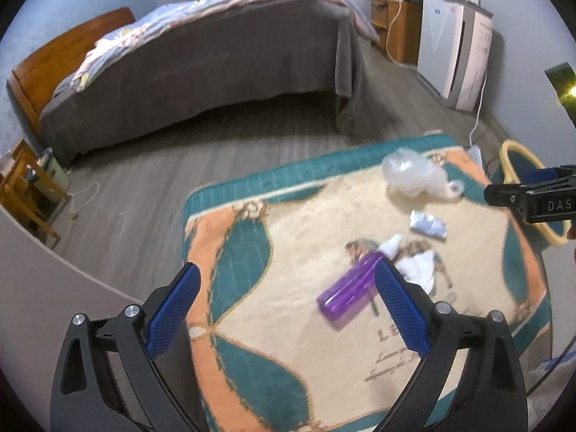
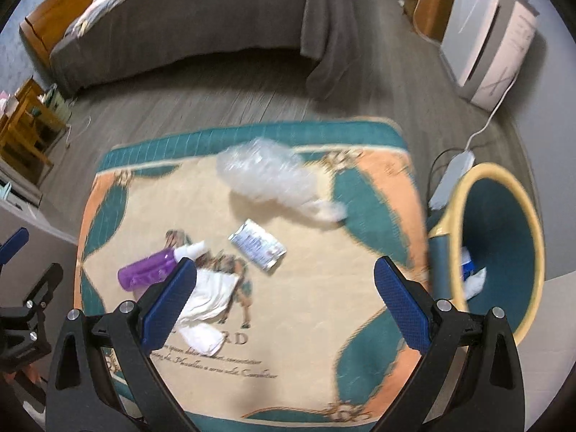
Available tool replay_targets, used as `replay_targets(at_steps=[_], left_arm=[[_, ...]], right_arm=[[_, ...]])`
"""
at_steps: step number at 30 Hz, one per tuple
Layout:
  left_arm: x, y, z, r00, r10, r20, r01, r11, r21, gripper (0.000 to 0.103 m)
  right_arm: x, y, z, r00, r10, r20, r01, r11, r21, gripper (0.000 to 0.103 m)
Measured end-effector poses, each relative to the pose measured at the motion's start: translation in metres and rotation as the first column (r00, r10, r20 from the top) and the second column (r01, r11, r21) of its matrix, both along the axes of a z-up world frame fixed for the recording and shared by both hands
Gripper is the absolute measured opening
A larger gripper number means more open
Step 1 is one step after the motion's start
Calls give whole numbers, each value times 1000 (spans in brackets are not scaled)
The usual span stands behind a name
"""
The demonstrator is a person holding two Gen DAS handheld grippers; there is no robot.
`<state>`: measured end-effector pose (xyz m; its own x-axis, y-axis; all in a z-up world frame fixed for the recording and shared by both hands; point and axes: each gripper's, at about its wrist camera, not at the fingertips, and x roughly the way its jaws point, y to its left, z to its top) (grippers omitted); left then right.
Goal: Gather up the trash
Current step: 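Move both open tools back over the stool toward the purple spray bottle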
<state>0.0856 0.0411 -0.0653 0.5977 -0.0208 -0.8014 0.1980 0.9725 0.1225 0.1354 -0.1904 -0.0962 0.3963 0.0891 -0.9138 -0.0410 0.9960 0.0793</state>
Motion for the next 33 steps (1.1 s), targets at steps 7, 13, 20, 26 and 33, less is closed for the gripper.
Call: replay_targets(at_steps=[7,13,20,26,33], left_arm=[[9,3,-19,998,-30,-57,29,999,-18,96],[20,-17,-38,989,-113,-96,114,994,2,96],[34,-33,-67,967,-180,-178,177,984,-34,94],[48,-46,-84,946,-235,-222,223,972,-79,84],[56,-62,-103,909,-300,-289,298,953,-54,68]], right_arm=[[10,7,-19,999,-18,-37,17,1000,-19,97],[18,18,-41,995,83,-51,-87,993,-81,84],[31,22,-71,982,149,-117,-156,986,-56,71],[40,32,-88,963,224,-147,-237,968,-78,66],[52,46,-97,947,278,-158,-294,952,-83,64]])
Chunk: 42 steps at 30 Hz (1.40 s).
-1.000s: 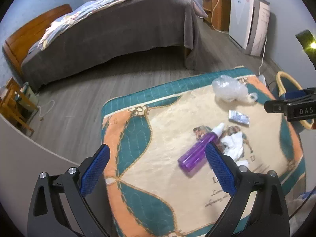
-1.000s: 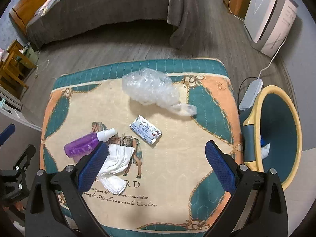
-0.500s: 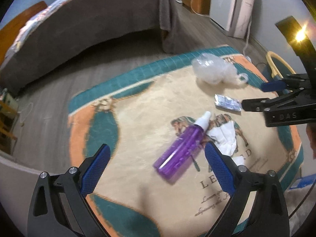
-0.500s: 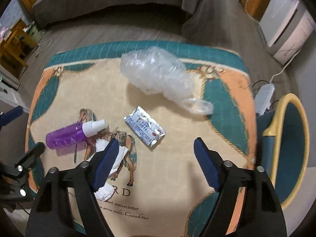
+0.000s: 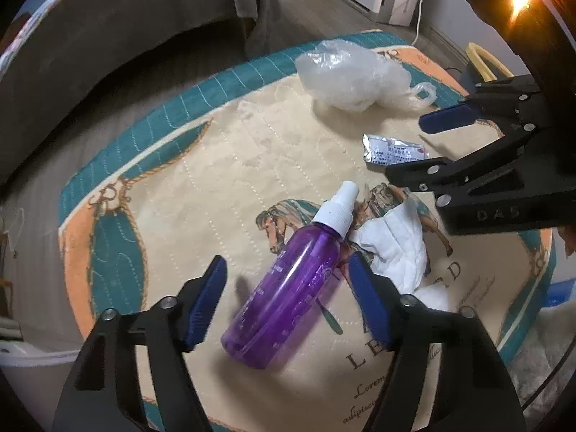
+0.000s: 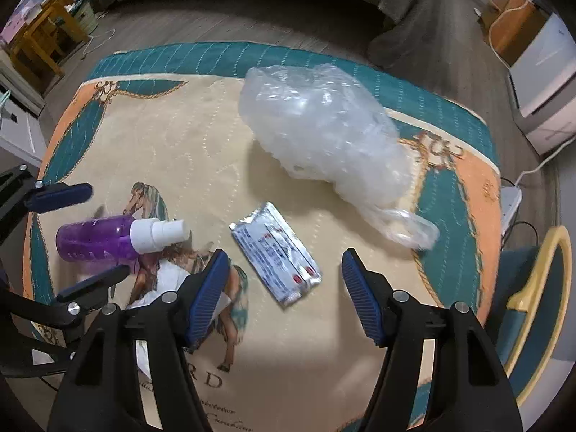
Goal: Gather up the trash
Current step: 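Move both open tools back over the stool toward the purple spray bottle, then grasp the purple spray bottle with the left tool while the right tool grasps the silver blister pack, then carry the spray bottle and blister pack over the bin and open both tools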
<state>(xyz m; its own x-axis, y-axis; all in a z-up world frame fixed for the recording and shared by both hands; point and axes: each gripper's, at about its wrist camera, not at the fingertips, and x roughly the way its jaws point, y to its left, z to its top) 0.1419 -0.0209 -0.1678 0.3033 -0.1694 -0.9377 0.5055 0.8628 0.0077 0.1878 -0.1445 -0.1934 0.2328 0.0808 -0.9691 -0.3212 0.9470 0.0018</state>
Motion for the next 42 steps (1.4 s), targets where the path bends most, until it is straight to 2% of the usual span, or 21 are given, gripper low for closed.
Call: replay_targets(at_steps=[5,8,10,11,13,15,19,23,29,32,37,42], left_arm=[[3,4,-13,999,-21,-48,23,999,40,64],[4,6,-14,998,-24,-51,26,999,38,61],[5,5,-13,999,-18,-51,19,999,35,54],[5,4,-13,999,-17,-48,18,999,36,48],[5,3,-12,999,-16,-46,18,999,40,43],[3,4,-11,999,-13,-46,15,999,36,39],[1,3,-8,1000,-1,-25,2,999,39,37],[-6,3,11,1000,20,17,-20,1000,3,34],[-18,-1,36,995,56,85,-51,997,-52,33],[-19,-7,52,992,45,117,-38,997,-65,33],[-25,-17,82,986,41,160,-20,991,-129,33],[-29,-46,94,980,4,201,25,989,-142,33]], right_arm=[[6,14,-8,999,38,-15,-38,999,-24,61],[8,12,-9,999,36,-17,-36,999,-17,56],[7,4,-7,999,26,-20,-26,1000,-7,43],[7,3,-7,1000,22,-23,-22,1000,0,41],[7,0,-5,999,21,-26,-21,1000,-3,32],[4,-6,-4,999,8,-37,-8,1000,5,31],[1,-15,6,999,-22,-28,23,999,37,31],[-7,-25,23,999,-48,4,48,996,75,31],[-27,-43,54,993,-92,69,85,991,106,31],[-31,-49,70,989,-110,99,98,989,111,31],[-38,-75,92,975,-176,138,156,977,148,31],[-45,-110,106,949,-274,155,249,955,164,31]])
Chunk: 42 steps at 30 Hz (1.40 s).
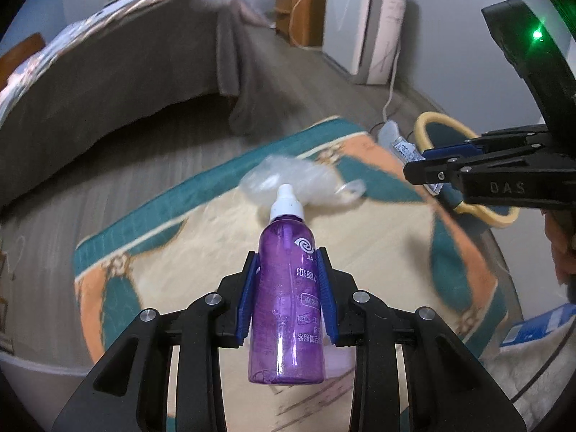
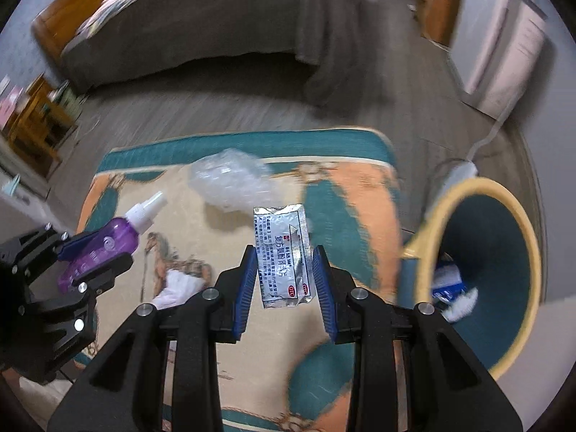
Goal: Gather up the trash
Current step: 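Carry the spray bottle and blister pack over the bin and open both tools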
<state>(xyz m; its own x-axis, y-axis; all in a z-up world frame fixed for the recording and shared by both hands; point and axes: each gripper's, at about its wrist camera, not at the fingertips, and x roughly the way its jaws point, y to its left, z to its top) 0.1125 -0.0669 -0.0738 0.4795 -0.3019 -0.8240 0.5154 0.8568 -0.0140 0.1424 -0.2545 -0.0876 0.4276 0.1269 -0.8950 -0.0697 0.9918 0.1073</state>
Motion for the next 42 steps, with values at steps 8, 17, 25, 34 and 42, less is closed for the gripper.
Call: replay_targets(at_steps=[8,17,25,34,42], left_arm=[[-4,-44,8,999,-34,17,35,999,-36,33],[-6,-97,22,997,-68,40,71,993,-89,33],[-12,-156,28,991,-121,59,127,985,-117,33],[4,-218,7,988,-153,4,153,982,-107,33],[9,-254,5,978,-205,38,208,973,-98,33]], right_arm=[[-3,-40,17,995,-81,53,78,996,43,31],[-6,-95,19,984,-162,71,157,985,69,31],[-16,-165,9,948,-313,55,307,947,98,32],[-29,-217,-4,873,-488,18,484,869,100,32],[-38,-238,-3,816,-577,44,573,816,76,33]])
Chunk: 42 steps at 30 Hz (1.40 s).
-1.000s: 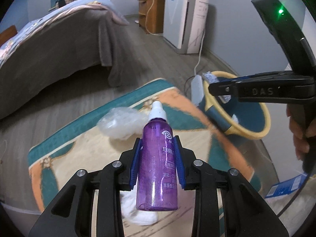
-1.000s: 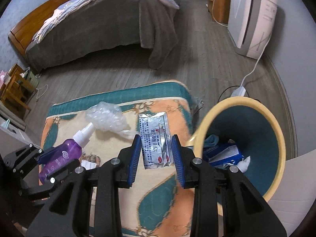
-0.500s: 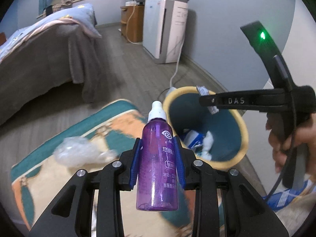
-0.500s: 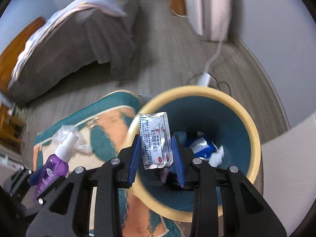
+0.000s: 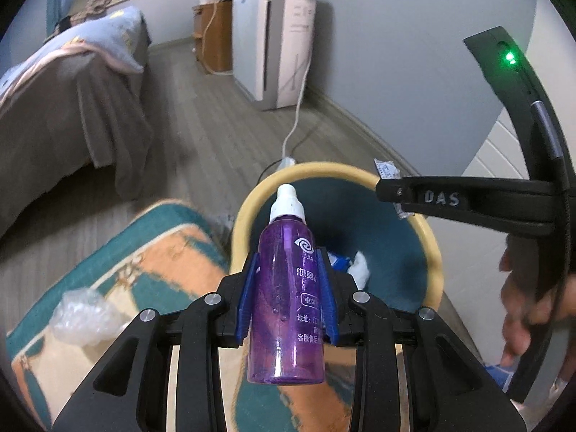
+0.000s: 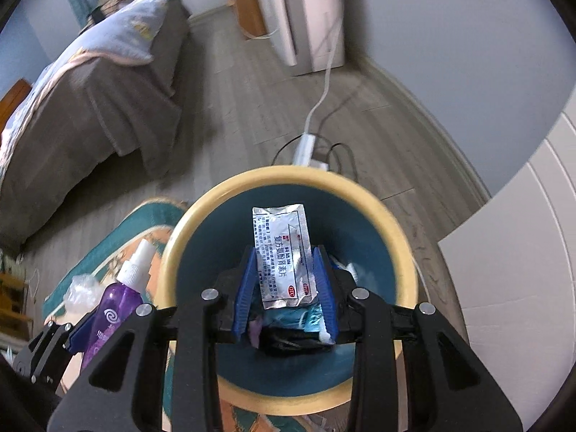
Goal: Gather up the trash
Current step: 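Carry the spray bottle and blister pack over the bin and open both tools, then move both open tools back over the stool toward the white tissue and plastic bag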
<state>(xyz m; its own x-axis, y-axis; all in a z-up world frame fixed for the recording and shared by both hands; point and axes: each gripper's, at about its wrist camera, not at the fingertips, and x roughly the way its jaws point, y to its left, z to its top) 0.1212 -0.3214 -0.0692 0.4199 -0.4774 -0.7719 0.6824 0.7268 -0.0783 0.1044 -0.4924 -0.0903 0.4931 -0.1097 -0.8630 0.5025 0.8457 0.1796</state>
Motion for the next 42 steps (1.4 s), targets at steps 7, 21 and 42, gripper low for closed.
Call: replay_targets(at_steps=[7,21,42], left_arm=[[-5,0,4,999,26,25,-26,1000,0,59],[-4,87,21,976,207,69,-211,976,56,95],[-18,243,10,890,455,29,-455,882,122,96]], right_arm=[[-2,-3,-3,1000,-6,-12,6,1000,7,62],[14,37,2,993,118,-23,-118,992,-35,97],[43,171,20,879,474,-44,-475,866,-154,97]])
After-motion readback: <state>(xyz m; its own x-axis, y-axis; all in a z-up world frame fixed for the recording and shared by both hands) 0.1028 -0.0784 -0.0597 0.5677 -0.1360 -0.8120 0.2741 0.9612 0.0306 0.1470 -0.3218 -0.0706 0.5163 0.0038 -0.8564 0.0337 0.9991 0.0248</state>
